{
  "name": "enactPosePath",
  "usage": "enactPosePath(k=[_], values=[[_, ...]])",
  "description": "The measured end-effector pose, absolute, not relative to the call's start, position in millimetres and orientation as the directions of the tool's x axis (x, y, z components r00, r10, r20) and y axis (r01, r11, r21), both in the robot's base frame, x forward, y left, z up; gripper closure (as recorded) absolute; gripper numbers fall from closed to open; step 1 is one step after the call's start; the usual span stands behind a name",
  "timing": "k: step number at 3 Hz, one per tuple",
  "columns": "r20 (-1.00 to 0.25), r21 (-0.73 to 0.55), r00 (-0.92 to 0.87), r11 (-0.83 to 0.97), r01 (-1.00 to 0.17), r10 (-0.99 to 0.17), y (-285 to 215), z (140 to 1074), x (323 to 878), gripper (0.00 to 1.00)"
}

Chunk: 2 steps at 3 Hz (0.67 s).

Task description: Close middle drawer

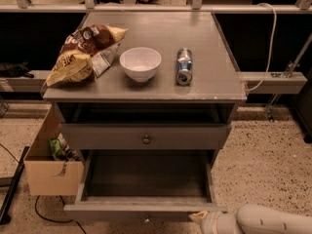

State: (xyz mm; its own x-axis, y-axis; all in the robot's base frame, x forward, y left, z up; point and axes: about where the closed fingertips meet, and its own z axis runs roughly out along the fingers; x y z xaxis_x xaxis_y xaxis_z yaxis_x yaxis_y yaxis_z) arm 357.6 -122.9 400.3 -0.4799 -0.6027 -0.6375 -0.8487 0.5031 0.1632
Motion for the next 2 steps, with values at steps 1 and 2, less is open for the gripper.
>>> enactPosePath(k=[1, 2], values=[[-0.638, 0.163, -0.48, 0.503, -0.849, -0.603, -123, 400, 354, 0.0], [-0.65, 0.117, -0.417, 0.459, -0.881, -0.635, -108, 421, 386, 0.0]])
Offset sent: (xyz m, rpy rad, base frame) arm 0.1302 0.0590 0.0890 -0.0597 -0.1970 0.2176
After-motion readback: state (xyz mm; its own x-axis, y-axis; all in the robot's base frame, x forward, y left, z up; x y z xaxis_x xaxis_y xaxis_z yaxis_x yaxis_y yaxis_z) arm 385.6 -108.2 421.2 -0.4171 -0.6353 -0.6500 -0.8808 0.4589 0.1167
